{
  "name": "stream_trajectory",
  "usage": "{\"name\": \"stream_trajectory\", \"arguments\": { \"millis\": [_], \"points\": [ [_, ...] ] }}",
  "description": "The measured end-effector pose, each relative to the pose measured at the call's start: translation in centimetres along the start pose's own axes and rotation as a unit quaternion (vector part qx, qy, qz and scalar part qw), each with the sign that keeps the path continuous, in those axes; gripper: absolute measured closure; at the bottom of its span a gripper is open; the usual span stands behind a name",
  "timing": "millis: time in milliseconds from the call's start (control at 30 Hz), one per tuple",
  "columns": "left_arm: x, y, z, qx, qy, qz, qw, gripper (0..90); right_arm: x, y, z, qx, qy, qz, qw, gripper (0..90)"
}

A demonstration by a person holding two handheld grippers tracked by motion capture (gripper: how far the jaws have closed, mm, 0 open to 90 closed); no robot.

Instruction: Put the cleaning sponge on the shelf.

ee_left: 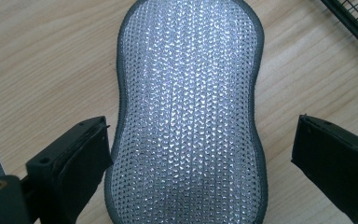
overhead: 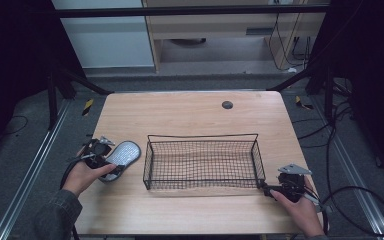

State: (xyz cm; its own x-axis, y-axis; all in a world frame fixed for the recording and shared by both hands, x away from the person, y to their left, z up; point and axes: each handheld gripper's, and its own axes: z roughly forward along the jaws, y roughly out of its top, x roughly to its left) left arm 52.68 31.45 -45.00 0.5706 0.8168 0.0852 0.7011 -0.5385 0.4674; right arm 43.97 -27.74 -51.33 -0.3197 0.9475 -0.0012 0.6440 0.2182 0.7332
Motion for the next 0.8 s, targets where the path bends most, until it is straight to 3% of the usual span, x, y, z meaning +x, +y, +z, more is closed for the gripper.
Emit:
{"name": "stream_trajectory", "arguments": {
  "millis": [333,633,800],
  "points": [
    [0.4,0.5,0.9,-0.003,-0.005,0.0,1.0,3.6,0.0,0.0,0.0,0.001,-0.001,0.001,1.0,5.1],
    [1.1,1.0,2.5,0.007,-0.009,0.0,0.9999,3.6,0.0,0.0,-0.1,0.003,0.001,-0.002,1.0,5.0],
    [1.3,0.5,3.6,0.02,-0.013,-0.01,0.9997,2.1,0.0,0.0,-0.1,0.003,0.001,-0.002,1.0,5.0]
  ]
}}
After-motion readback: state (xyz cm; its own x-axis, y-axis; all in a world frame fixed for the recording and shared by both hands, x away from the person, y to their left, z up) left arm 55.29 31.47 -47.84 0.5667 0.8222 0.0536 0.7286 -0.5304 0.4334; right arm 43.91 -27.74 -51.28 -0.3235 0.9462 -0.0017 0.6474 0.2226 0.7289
